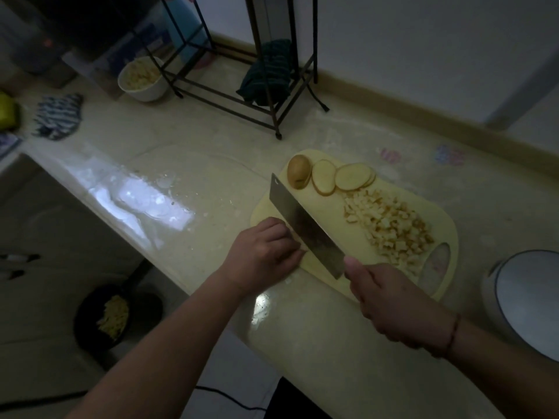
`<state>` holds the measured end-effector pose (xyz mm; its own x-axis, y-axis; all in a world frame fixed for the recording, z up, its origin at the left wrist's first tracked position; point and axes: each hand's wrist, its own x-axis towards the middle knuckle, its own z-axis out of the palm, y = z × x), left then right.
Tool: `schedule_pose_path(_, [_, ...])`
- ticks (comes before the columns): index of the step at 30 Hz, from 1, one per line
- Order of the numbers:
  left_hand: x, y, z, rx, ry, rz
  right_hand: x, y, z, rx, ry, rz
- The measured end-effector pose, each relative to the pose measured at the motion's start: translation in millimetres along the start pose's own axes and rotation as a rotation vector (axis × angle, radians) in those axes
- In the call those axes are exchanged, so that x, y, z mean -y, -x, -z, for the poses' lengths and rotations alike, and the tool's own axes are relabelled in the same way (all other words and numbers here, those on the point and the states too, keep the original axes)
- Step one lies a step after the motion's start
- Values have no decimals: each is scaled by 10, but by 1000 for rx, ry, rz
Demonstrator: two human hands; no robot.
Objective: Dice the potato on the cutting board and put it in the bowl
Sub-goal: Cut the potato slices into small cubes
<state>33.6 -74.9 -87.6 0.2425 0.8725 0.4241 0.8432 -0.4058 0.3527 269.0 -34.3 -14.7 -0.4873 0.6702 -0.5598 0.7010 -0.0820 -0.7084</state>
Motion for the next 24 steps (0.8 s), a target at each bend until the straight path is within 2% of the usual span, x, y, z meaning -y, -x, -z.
schedule_pose_path(2, [3, 7, 2, -4, 6, 2, -13, 11, 3, 10, -16, -5])
schedule_pose_path(8, [0, 19, 29, -16, -6, -28, 18, 65, -124, -98, 170, 129])
schedule_pose_path(24, [-37, 111, -19, -44, -32, 28, -11, 214, -171, -95, 189, 187])
